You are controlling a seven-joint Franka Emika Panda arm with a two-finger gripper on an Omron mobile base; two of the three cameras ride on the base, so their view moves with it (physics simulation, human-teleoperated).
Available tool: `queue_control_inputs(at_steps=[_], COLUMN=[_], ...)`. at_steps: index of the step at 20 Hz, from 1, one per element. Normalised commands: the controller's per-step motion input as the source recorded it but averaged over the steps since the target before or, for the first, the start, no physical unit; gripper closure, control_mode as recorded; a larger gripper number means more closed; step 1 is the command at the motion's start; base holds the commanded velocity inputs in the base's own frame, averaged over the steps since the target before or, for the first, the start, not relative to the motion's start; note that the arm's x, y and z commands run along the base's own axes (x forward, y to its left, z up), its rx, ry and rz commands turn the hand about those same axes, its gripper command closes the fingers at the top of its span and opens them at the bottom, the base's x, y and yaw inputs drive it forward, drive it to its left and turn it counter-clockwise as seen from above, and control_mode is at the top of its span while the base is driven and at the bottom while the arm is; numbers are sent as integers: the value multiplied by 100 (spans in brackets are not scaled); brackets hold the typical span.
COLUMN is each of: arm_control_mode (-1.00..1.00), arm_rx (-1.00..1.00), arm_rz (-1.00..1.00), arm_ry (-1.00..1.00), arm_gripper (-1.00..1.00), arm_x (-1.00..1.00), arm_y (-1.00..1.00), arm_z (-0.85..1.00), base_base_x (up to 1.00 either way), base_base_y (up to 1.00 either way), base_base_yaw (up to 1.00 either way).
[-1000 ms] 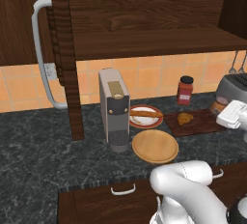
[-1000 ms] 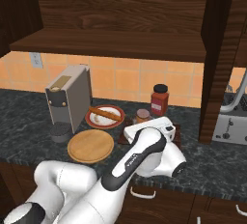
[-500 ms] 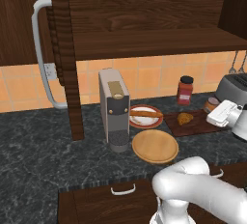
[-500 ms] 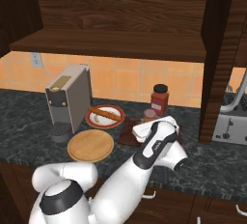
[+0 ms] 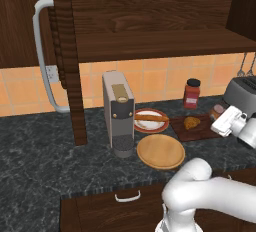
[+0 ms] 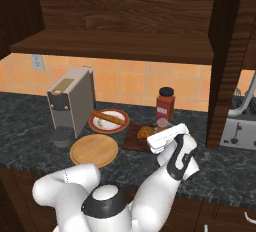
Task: From the different types of pastries on the counter, select a croissant and place it on the cutting board. Then retrieve a jar of jam from the cabinet and place it alongside the croissant on the cutting board.
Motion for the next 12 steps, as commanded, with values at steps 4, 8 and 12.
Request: queue_control_inputs(at_steps=[4, 8, 12], arm_control_mode=[-100, -100, -100], arm_rx=[-3, 0, 1], arm_rz=[0, 0, 0], arm_ry=[-16, -5, 1], arm_gripper=[100, 100, 100], arm_x=[39, 51, 11], arm_y=[-14, -13, -23], arm_z=[-31, -10, -6], base_base_x=[0, 0, 0], base_base_y=[0, 0, 0], base_base_yaw=[0, 0, 0])
